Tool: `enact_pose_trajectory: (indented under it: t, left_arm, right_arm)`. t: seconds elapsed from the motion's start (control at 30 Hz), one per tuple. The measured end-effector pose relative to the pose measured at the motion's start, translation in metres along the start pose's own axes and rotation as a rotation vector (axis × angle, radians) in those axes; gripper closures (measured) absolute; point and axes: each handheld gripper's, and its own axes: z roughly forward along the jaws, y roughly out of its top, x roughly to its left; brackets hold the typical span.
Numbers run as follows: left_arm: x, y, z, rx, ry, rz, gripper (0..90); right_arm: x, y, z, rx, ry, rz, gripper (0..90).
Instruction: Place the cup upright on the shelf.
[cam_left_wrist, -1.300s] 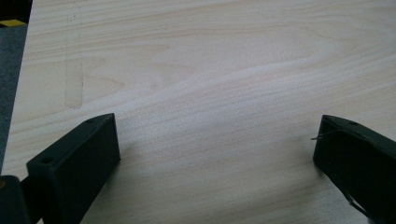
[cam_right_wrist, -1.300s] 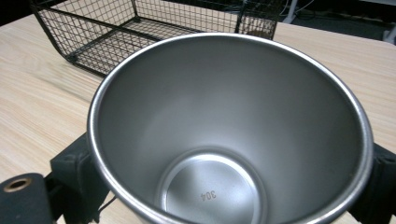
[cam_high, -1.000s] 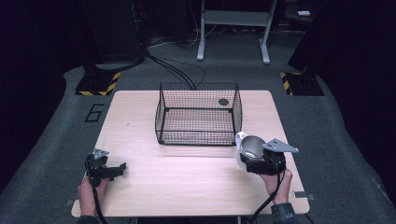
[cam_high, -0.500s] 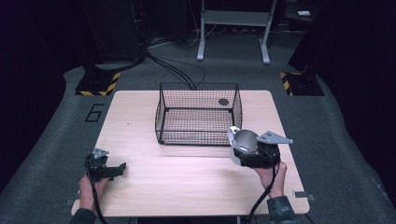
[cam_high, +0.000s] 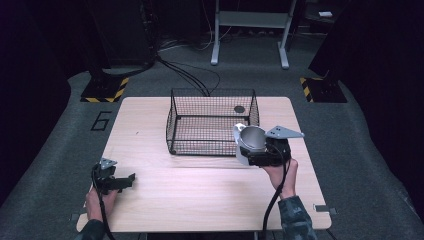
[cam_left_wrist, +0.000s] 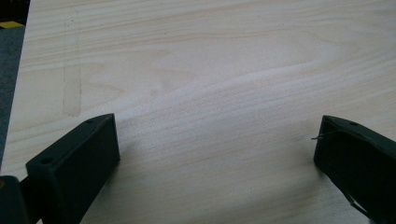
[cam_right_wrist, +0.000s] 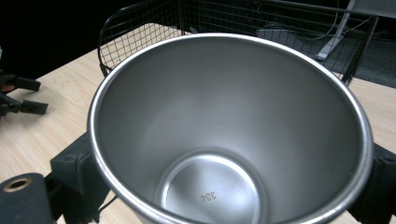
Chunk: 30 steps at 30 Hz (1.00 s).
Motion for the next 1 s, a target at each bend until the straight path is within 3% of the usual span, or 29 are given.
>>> enact_pose_trajectory:
  t: [0.53, 1.0]
  left_arm:
    - [-0.001, 0.0, 0.0, 0.0, 0.0, -0.003, 0.4]
    - [0.0, 0.0, 0.0, 0.006, -0.003, -0.001, 0.4]
  right_arm:
    - [-0.007, 0.05, 0.037, 0.015, 0.028, -0.002, 7.4]
    - [-0.005, 0.073, 0.074, 0.065, 0.028, -0.029, 7.3]
